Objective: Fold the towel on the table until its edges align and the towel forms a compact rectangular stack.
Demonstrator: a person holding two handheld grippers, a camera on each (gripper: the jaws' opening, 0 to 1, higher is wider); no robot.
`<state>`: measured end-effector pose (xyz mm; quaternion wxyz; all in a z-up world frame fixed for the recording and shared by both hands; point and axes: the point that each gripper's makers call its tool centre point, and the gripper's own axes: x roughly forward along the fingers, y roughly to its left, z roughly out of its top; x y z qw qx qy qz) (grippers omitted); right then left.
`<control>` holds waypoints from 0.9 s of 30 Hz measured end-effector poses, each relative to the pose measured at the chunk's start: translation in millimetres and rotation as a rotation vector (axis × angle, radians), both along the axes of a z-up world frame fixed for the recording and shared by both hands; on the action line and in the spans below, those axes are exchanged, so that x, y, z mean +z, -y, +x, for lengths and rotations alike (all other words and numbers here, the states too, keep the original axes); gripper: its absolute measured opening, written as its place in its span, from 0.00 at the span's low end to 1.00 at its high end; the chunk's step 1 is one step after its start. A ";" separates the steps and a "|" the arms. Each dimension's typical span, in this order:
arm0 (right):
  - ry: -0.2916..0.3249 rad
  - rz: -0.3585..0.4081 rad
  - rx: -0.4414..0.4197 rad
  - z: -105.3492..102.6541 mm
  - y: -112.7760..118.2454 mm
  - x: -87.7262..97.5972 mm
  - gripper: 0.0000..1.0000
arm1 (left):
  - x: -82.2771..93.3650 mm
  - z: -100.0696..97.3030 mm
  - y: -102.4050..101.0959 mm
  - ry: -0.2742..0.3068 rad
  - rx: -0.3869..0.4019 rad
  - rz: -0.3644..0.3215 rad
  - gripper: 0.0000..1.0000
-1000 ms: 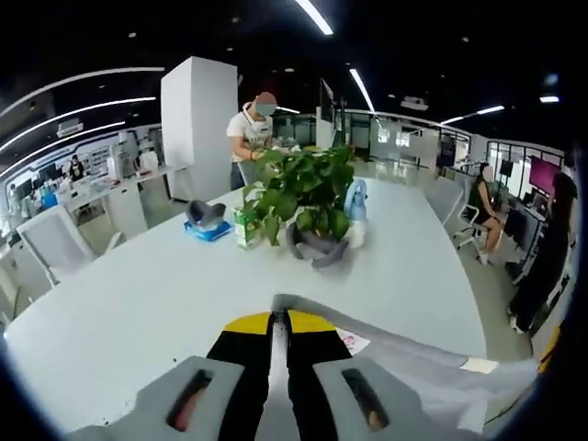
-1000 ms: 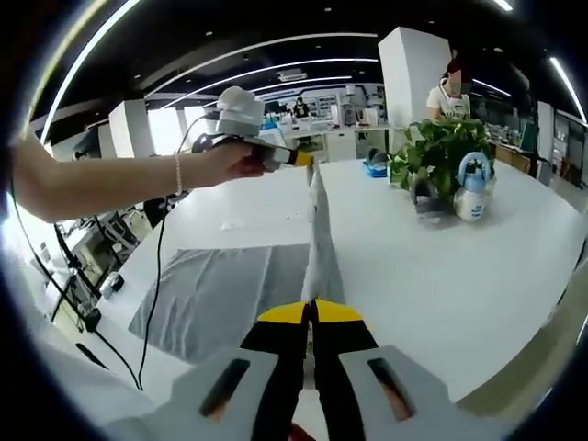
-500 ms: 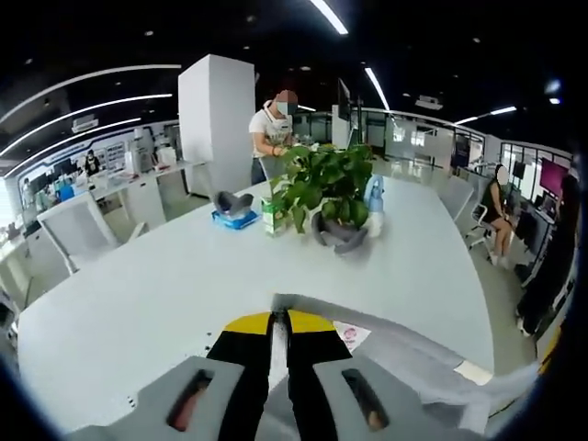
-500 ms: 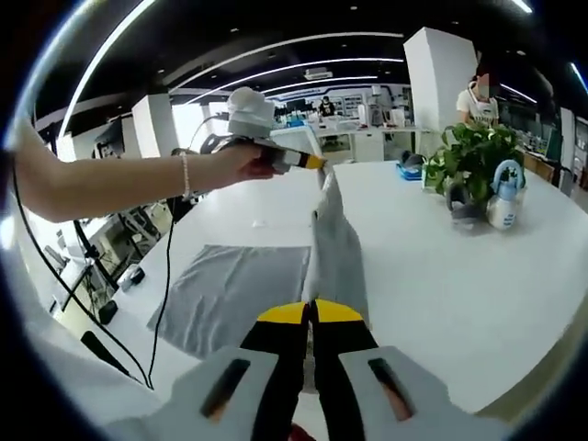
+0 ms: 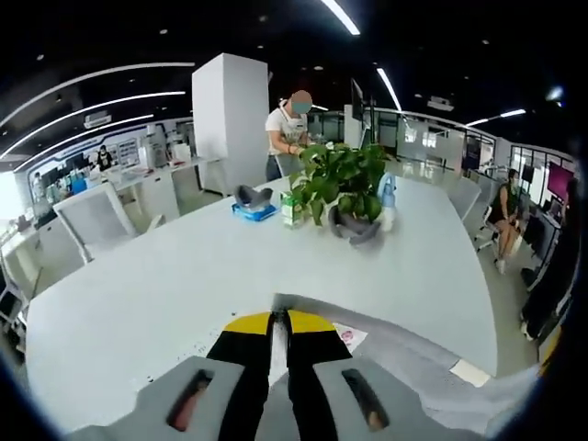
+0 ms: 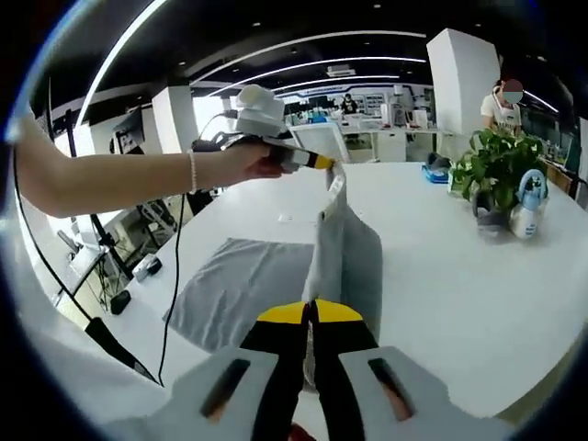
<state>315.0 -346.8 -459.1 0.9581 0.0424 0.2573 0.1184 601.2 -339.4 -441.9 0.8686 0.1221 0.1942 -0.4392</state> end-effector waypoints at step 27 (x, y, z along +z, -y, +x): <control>0.033 -0.047 0.192 7.5 -74.5 4.4 0.00 | -6.1 2.7 -79.5 0.009 0.091 -0.016 0.05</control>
